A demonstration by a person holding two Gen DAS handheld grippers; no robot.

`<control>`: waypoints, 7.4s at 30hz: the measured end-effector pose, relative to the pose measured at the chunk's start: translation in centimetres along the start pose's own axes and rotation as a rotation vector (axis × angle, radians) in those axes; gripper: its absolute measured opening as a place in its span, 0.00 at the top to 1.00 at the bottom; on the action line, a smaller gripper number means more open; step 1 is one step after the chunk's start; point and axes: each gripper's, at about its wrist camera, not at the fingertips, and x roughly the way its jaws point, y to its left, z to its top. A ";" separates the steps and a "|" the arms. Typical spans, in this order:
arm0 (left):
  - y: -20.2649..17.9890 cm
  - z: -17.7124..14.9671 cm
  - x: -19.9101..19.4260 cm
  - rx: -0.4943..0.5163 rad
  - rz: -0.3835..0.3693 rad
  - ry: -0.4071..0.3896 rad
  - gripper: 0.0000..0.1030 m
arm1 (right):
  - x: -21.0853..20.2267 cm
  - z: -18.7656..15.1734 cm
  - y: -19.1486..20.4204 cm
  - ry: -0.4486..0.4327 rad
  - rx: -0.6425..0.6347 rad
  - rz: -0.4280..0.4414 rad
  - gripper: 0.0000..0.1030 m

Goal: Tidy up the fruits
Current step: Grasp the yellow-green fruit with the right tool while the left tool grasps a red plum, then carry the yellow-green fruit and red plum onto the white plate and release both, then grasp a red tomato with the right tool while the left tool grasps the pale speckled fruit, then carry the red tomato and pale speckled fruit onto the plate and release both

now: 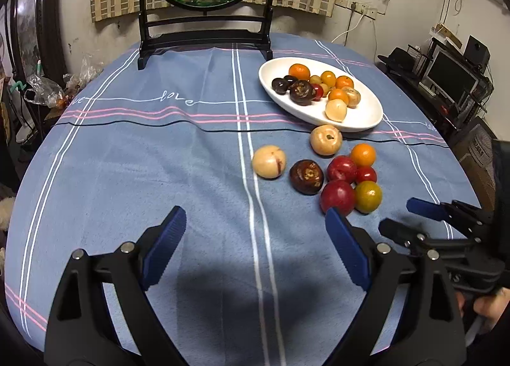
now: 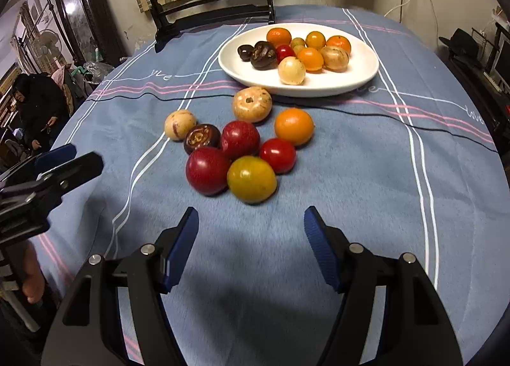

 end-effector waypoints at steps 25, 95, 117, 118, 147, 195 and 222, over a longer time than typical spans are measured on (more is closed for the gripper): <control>-2.9 -0.9 1.0 0.070 -0.083 0.044 0.11 | -0.8 -0.1 -2.6 -0.067 0.034 -0.013 0.60; -5.8 15.6 9.2 0.022 -0.216 0.052 0.60 | -1.1 12.5 -6.8 -0.140 -0.092 0.016 0.59; -7.3 22.2 21.8 -0.029 -0.174 0.150 0.34 | 10.4 20.9 -9.4 -0.069 -0.103 -0.097 0.31; -7.2 22.2 21.1 -0.026 -0.172 0.136 0.28 | 9.7 20.7 -9.2 -0.090 -0.111 -0.129 0.28; -4.0 2.0 1.5 0.015 -0.040 0.019 0.08 | -5.0 1.9 -3.2 -0.122 -0.002 -0.134 0.01; -1.3 4.2 12.4 0.221 0.014 0.143 0.22 | 0.5 2.5 -4.9 -0.025 0.046 0.081 0.68; -3.2 3.7 2.5 0.082 -0.223 0.009 0.61 | -1.9 2.5 -3.1 -0.067 0.014 0.111 0.68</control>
